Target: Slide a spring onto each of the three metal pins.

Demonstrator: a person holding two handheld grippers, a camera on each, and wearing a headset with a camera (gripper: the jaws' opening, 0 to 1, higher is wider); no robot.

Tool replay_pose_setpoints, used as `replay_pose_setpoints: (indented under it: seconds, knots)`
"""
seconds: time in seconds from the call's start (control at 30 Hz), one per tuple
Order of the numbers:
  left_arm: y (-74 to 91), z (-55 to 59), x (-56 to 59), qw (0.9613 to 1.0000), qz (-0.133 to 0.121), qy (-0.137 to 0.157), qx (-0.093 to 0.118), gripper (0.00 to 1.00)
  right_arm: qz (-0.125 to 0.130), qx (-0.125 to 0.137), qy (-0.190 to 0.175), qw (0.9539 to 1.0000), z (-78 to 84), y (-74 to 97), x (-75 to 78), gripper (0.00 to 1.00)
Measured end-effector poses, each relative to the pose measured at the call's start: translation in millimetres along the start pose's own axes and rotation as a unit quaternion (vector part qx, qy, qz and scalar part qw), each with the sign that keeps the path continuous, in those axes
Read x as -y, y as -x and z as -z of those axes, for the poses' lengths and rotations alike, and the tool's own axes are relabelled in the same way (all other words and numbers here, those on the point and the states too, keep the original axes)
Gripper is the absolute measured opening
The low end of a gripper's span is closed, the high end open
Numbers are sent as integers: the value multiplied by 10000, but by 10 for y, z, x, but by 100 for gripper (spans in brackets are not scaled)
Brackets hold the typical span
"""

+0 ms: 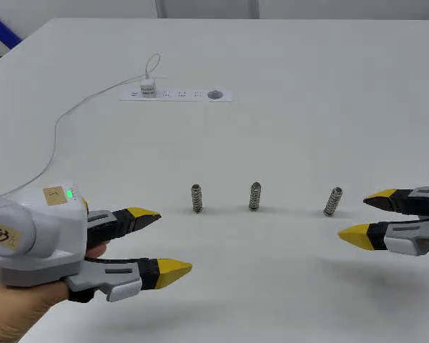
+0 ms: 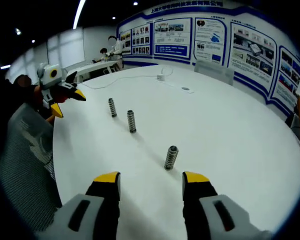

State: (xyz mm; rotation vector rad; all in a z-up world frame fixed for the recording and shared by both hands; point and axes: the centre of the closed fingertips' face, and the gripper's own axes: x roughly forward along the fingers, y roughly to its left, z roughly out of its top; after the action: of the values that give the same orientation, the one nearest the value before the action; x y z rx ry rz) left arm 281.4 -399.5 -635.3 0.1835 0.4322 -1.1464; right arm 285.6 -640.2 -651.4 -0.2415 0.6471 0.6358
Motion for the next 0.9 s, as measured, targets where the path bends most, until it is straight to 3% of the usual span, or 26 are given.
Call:
replay_pose_setpoints:
  seconds: [0.7, 0.9]
  knots:
    - [46, 92, -71, 9999, -107, 126, -6, 60, -94, 495, -20, 9987, 43, 136, -270, 64]
    - [83, 109, -88, 9997, -155, 163, -2, 61, -115, 504, -37, 9987, 91, 142, -320, 66]
